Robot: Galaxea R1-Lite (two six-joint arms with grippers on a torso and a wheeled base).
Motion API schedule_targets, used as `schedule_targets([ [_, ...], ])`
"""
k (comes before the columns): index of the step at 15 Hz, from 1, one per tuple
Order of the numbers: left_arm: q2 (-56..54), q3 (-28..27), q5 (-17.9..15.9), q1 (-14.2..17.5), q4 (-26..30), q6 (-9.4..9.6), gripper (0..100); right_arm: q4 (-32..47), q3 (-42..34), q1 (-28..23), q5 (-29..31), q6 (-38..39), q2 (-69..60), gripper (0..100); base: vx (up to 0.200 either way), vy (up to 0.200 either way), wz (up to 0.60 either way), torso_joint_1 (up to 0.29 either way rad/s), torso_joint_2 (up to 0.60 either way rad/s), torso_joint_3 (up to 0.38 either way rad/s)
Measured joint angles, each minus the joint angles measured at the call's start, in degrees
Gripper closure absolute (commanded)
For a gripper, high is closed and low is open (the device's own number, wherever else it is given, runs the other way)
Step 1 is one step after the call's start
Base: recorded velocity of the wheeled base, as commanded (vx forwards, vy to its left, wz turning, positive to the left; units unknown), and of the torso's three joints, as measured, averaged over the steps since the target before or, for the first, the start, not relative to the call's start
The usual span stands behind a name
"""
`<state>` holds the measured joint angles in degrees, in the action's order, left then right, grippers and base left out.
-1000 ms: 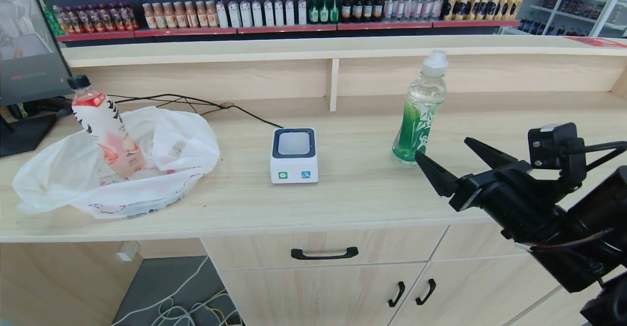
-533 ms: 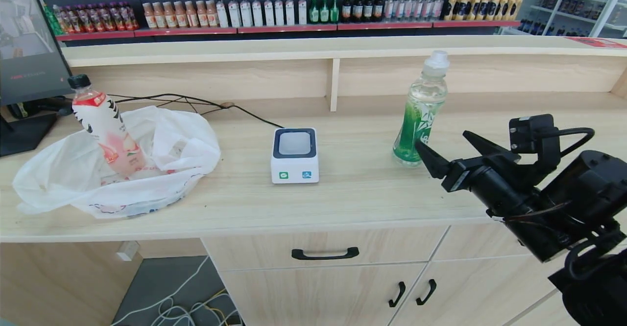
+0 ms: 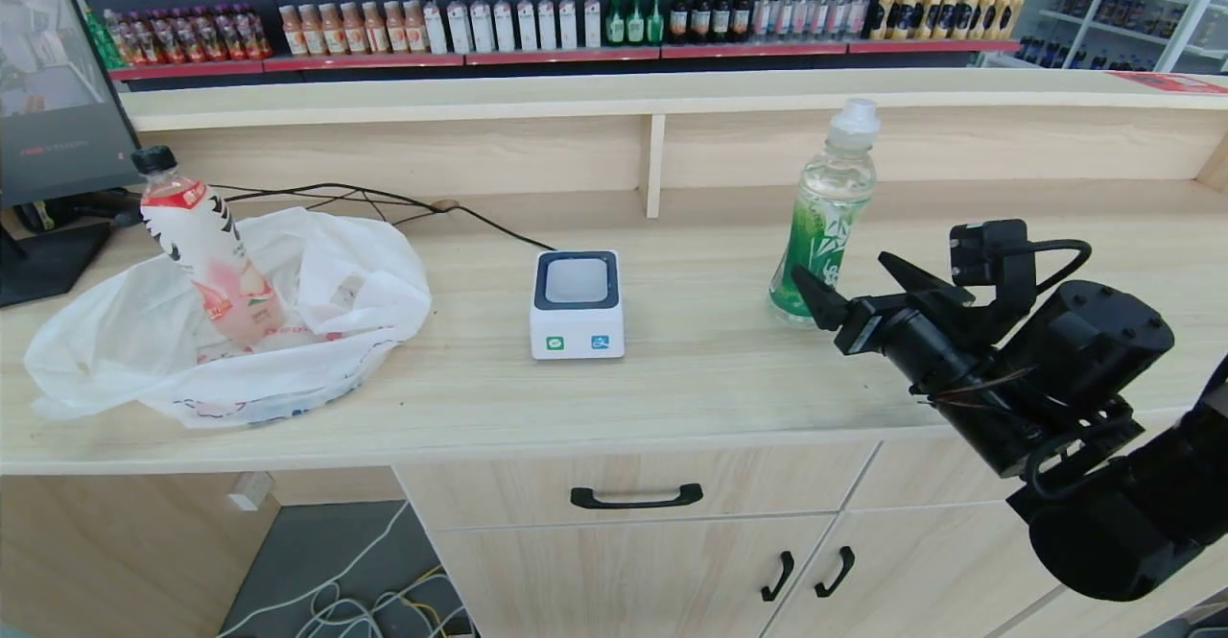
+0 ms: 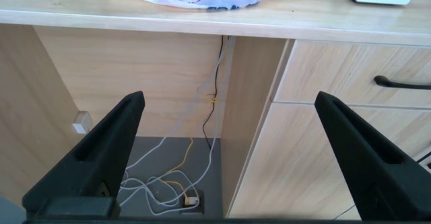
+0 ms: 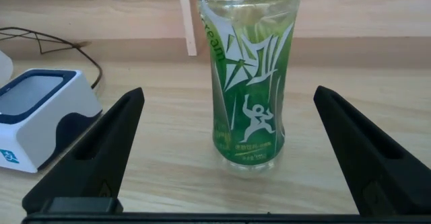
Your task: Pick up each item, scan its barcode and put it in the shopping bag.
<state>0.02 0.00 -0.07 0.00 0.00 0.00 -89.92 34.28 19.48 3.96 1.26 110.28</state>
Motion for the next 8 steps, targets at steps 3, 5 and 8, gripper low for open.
schedule_targets([
  [3, 0.0, 0.0, 0.0, 0.0, 0.0, 0.00, 0, 0.0, 1.1, -1.2, 0.0, 0.6, 2.1, 0, 0.000, 0.000, 0.00, 0.000, 0.00, 0.000],
  [5, 0.0, 0.0, 0.0, 0.0, 0.0, 0.02, 0, 0.0, 3.0, -1.5, 0.0, 0.6, 3.5, 0, 0.000, 0.000, 0.00, 0.000, 0.00, 0.000],
  [8, 0.0, 0.0, 0.0, 0.0, 0.0, 0.00, 0, 0.0, 7.5, -1.7, 0.0, 0.6, 6.0, 0, 0.000, 0.000, 0.00, 0.000, 0.00, 0.000],
])
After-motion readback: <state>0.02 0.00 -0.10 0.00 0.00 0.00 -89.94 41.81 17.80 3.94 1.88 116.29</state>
